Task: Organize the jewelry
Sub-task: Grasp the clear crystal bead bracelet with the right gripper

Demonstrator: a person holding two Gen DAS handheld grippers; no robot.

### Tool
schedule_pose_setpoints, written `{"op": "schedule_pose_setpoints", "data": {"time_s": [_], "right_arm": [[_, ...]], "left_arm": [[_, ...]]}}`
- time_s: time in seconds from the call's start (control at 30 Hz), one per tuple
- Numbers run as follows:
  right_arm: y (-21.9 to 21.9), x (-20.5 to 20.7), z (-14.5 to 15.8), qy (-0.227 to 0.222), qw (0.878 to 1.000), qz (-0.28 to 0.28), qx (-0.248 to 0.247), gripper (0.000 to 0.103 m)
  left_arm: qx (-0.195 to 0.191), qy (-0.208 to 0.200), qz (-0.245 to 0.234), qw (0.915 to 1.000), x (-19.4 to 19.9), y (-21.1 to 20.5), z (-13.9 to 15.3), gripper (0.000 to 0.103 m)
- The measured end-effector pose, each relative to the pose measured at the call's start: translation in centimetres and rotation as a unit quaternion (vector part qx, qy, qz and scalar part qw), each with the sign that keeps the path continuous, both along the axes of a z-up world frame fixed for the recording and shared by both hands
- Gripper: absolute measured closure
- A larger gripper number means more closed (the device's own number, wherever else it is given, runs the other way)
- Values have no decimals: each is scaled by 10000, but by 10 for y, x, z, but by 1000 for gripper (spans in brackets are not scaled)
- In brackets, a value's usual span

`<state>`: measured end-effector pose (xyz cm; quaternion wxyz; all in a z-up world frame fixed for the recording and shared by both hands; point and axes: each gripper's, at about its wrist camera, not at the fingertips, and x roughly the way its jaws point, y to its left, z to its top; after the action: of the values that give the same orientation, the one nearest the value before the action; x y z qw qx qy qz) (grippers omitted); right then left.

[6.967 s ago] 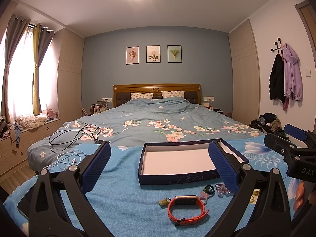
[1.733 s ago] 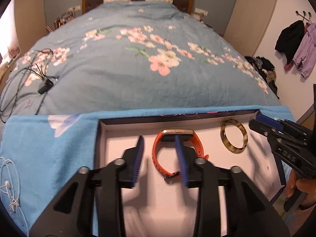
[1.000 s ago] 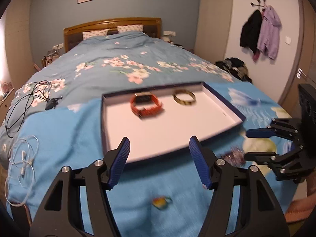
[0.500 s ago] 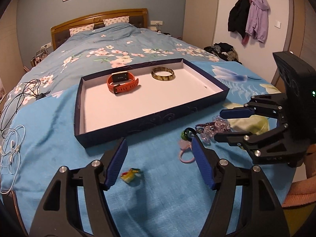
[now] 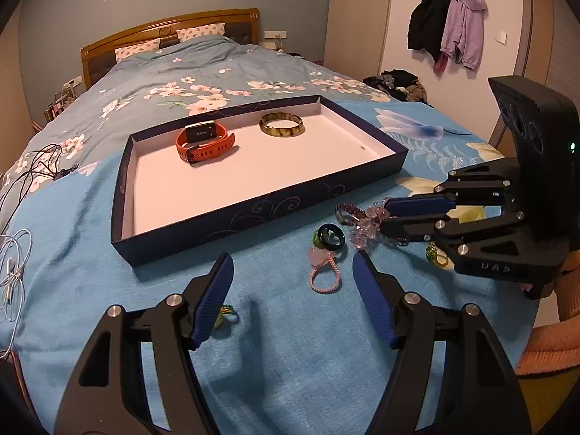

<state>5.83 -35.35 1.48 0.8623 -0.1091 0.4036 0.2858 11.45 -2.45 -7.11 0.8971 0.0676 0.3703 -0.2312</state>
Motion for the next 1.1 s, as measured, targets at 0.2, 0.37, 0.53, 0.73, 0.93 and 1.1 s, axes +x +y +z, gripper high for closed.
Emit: {"op": "schedule_pose_setpoints", "data": {"time_s": [0.2, 0.37, 0.53, 0.73, 0.93, 1.1], "right_arm": [[-8, -1, 8, -11, 9996, -8, 267, 103], [-15, 5, 11, 67, 9989, -174, 433, 69], [-14, 11, 3, 104, 9994, -239, 220, 51], [-18, 21, -7, 490, 9977, -224, 409, 81], [-20, 15, 0, 319, 9982, -184, 483, 95], [-21, 9, 12, 149, 9978, -131, 635, 95]], "left_arm": [[35, 9, -77, 10000, 1, -3, -1, 36], [96, 32, -162, 9998, 1, -8, -2, 36], [129, 115, -225, 9996, 4, -12, -5, 39], [126, 260, -279, 9992, 10, -16, -9, 41], [39, 494, -291, 9984, 19, -14, -14, 49], [94, 587, -271, 9979, 23, -17, -19, 56]]}}
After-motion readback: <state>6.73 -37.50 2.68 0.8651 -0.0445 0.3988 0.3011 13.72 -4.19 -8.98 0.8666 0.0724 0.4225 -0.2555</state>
